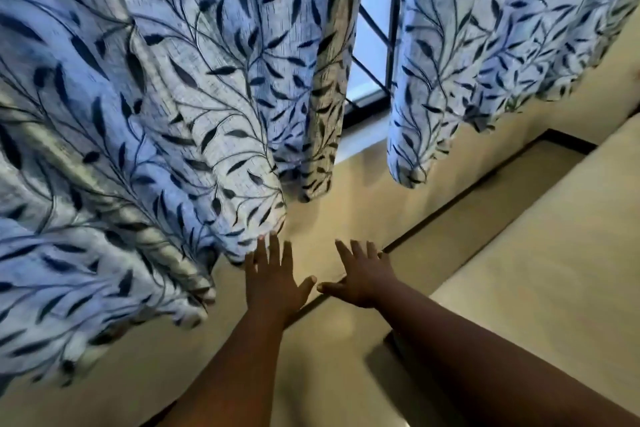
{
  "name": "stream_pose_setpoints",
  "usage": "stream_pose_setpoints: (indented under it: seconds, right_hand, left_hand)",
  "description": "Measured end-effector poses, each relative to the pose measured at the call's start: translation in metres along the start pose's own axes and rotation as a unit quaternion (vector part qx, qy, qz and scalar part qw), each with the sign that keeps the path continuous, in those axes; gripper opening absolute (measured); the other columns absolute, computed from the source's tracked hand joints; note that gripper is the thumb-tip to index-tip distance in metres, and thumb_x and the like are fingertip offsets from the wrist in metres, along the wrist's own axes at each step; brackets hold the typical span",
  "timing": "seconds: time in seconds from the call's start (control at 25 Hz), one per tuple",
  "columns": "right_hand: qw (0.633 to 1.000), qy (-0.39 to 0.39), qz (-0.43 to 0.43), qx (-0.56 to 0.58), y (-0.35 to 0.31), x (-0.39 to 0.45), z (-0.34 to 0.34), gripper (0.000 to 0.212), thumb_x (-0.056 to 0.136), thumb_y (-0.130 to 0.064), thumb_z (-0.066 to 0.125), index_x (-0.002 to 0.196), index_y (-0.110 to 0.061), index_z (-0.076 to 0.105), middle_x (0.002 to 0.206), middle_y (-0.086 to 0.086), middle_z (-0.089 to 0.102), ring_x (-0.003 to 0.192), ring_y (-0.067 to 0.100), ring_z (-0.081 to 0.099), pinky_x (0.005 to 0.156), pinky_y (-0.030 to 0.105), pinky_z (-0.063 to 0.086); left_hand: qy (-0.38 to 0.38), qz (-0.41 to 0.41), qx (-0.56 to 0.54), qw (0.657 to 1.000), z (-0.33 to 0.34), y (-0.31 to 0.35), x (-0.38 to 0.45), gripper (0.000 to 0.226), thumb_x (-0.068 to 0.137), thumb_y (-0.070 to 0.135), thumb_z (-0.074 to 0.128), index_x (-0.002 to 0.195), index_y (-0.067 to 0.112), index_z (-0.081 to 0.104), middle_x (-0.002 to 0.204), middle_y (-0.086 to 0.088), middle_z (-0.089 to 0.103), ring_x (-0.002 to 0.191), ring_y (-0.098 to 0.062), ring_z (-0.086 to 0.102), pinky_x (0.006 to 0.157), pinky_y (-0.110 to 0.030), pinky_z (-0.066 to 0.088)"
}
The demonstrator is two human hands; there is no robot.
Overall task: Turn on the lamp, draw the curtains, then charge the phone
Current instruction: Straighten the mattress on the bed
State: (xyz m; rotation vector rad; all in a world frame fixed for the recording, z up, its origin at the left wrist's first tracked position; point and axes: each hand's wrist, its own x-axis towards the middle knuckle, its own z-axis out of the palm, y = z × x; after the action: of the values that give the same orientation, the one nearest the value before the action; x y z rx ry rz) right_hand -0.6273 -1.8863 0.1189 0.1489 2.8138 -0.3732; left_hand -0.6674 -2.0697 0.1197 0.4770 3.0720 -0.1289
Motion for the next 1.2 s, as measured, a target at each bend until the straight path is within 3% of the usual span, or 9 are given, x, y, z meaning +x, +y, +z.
stream_pose_setpoints:
  seconds: [0.24, 0.48, 0.72, 0.96, 1.2]
  right_hand:
    - [0.997, -0.034, 0.072, 0.019, 0.008, -0.094, 0.073, 0.108, 0.067, -0.088, 0.034, 0.15, -0.031, -0.006, 0.161, 0.007, 0.0, 0.146, 0.037, 0.0, 0.113, 0.056, 0.008]
    - [0.993, -0.054, 0.102, 0.002, 0.025, -0.174, 0.102, 0.105, 0.068, -0.087, 0.035, 0.151, -0.03, 0.003, 0.161, 0.005, 0.004, 0.146, 0.036, 0.001, 0.113, 0.056, 0.01]
    - [0.984, -0.05, 0.17, 0.024, 0.061, -0.247, 0.116, 0.107, 0.07, -0.084, 0.041, 0.15, -0.027, -0.001, 0.16, 0.007, 0.008, 0.146, 0.037, 0.002, 0.113, 0.055, 0.013]
    - [0.97, -0.043, 0.233, 0.053, 0.129, -0.32, 0.129, 0.105, 0.072, -0.085, 0.037, 0.151, -0.026, -0.001, 0.16, 0.009, 0.009, 0.146, 0.036, 0.001, 0.113, 0.054, 0.011]
    - [0.947, -0.055, 0.298, 0.109, 0.251, -0.413, 0.16, 0.104, 0.073, -0.086, 0.03, 0.151, -0.025, -0.002, 0.16, 0.009, 0.006, 0.146, 0.034, 0.001, 0.114, 0.053, 0.011]
  left_hand:
    - [-0.059, 0.116, 0.023, 0.991, 0.041, 0.009, -0.092, 0.093, 0.084, 0.076, 0.022, 0.152, 0.02, -0.009, 0.15, -0.007, -0.032, 0.142, -0.03, -0.026, 0.112, -0.05, -0.014]
    - [-0.086, 0.163, 0.027, 0.982, 0.055, 0.043, -0.141, 0.094, 0.083, 0.077, 0.021, 0.152, 0.02, -0.006, 0.158, -0.01, -0.019, 0.145, -0.031, -0.018, 0.113, -0.051, -0.009]
    - [-0.114, 0.225, 0.022, 0.967, 0.058, 0.103, -0.159, 0.094, 0.083, 0.078, 0.021, 0.153, 0.02, -0.004, 0.159, -0.01, -0.018, 0.145, -0.03, -0.016, 0.114, -0.051, -0.005]
    - [-0.151, 0.3, 0.039, 0.941, 0.059, 0.2, -0.175, 0.097, 0.082, 0.08, 0.024, 0.152, 0.021, -0.008, 0.157, -0.008, -0.024, 0.144, -0.03, -0.02, 0.115, -0.053, -0.006]
    - [-0.205, 0.385, 0.05, 0.899, 0.076, 0.352, -0.213, 0.098, 0.081, 0.081, 0.024, 0.151, 0.023, -0.012, 0.155, -0.007, -0.03, 0.144, -0.029, -0.021, 0.114, -0.052, -0.008]
